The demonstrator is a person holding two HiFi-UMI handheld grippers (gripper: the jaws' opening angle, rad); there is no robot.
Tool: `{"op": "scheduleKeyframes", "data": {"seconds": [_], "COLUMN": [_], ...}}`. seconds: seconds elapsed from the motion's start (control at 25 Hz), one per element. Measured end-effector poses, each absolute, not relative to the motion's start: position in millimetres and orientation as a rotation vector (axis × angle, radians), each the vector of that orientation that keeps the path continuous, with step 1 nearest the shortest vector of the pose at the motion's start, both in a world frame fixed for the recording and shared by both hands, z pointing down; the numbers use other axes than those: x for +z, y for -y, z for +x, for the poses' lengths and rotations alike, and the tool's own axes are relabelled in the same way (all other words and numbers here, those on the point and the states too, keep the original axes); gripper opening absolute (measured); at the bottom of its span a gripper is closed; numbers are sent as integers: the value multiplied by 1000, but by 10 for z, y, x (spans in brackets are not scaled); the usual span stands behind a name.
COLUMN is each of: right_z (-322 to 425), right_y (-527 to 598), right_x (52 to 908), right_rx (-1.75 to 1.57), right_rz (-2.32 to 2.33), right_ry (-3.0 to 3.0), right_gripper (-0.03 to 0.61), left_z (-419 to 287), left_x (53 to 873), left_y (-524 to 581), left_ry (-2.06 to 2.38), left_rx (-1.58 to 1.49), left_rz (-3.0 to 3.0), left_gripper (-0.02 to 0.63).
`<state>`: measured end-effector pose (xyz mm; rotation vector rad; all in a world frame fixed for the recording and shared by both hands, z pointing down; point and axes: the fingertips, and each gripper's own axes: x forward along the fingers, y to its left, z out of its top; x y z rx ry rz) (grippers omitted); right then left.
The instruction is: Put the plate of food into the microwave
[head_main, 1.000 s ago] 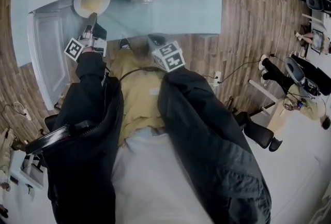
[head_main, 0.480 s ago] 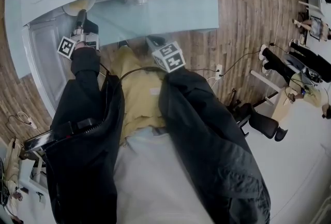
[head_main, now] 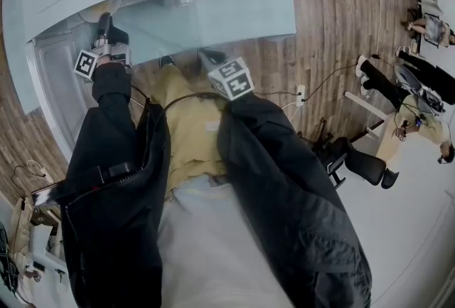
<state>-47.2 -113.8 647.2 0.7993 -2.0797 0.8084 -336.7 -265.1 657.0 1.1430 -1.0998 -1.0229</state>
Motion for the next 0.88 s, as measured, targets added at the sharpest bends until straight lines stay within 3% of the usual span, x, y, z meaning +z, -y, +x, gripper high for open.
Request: {"op": "scheduleKeyframes", "data": {"seconds": [0.08, 0.32, 0.6, 0.88], "right_z": [-450, -407, -464, -527], "right_y": [1147, 1237, 1484, 1775], "right_x": [6457, 6298, 5844, 5208], "right_rx": [805, 778, 675, 527], "right_rz": [804, 816, 822, 822], "right_ry": [2083, 2129, 2254, 2411], "right_gripper": [2, 2, 2, 2], "left_z": [-3349, -3191, -2893, -2341], "left_x": [6607, 6522, 6138, 5345], "left_y": [2625, 2436, 2126, 2117], "left_ry": [1111, 1140, 1226, 1303], "left_rx": [-997, -952, -843, -588], "left_rz": [1144, 1151, 1258, 1584], "left_gripper": [134, 143, -4, -5]}}
